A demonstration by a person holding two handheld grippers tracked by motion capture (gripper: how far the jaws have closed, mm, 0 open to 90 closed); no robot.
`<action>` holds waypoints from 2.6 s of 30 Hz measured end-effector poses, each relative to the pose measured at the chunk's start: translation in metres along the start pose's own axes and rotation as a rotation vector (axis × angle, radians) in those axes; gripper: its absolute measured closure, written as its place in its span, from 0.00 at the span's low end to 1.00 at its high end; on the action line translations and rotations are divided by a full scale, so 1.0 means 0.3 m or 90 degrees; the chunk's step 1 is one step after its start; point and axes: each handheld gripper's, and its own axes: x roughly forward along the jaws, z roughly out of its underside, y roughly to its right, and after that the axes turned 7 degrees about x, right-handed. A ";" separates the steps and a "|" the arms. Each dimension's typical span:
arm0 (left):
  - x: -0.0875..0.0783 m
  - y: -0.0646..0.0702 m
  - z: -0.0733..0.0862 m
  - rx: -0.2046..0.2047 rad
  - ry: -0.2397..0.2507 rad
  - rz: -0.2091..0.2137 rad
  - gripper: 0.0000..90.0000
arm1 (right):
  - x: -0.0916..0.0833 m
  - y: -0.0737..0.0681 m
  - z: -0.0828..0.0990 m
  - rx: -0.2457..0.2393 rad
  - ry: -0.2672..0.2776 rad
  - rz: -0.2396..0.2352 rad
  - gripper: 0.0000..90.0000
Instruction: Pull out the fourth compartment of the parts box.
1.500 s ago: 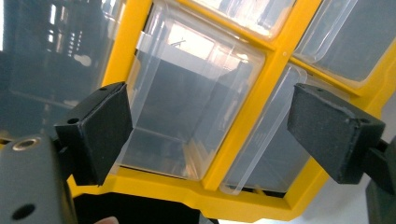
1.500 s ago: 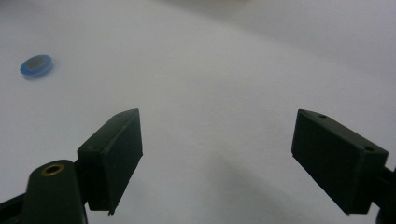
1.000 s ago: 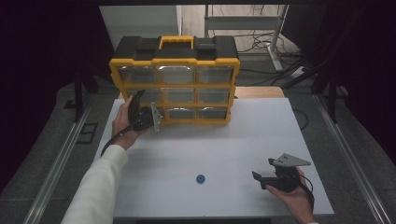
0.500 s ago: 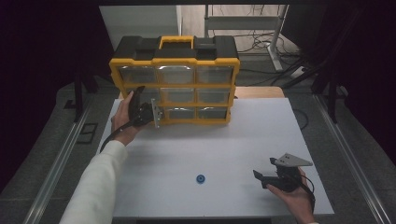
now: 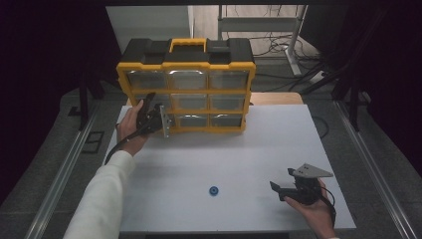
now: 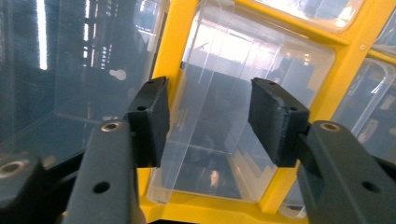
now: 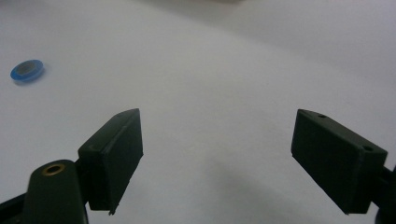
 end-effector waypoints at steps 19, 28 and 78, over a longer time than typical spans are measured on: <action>-0.007 -0.021 0.003 -0.008 -0.026 -0.025 0.79 | 0.000 -0.003 0.000 -0.003 -0.002 0.000 0.19; -0.014 -0.013 0.007 0.006 -0.015 -0.033 0.83 | 0.000 -0.002 0.001 -0.004 -0.003 0.002 0.20; -0.122 -0.009 0.046 0.005 0.028 -0.023 0.84 | 0.004 -0.008 0.002 -0.014 -0.009 0.005 0.19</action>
